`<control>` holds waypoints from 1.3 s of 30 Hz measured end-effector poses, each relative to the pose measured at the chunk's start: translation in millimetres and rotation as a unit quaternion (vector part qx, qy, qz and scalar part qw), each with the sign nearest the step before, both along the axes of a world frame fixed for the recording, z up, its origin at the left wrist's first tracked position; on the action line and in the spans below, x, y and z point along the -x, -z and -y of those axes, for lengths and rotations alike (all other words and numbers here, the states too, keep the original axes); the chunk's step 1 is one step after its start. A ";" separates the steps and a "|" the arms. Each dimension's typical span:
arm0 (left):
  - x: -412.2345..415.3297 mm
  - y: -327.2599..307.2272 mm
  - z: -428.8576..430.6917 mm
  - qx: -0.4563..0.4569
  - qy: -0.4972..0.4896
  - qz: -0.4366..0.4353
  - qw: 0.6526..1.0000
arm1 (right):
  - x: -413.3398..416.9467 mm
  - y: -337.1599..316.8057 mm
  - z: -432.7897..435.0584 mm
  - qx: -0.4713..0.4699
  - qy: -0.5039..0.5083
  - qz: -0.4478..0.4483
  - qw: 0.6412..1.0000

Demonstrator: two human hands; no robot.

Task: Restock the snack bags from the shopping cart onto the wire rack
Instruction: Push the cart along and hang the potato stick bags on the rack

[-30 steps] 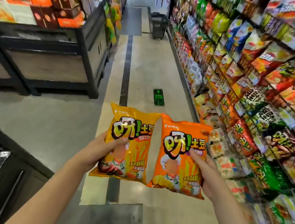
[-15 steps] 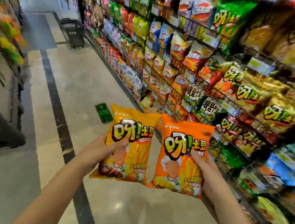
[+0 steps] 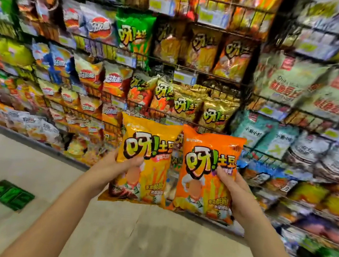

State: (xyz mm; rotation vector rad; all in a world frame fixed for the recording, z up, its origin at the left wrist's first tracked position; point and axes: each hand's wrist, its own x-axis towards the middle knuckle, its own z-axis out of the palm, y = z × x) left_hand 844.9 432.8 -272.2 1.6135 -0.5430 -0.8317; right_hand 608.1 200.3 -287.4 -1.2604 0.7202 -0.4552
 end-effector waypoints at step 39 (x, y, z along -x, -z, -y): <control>-227.4 -108.7 280.3 0.064 0.086 0.104 0.989 | -194.2 -133.1 255.7 0.086 0.143 0.078 0.983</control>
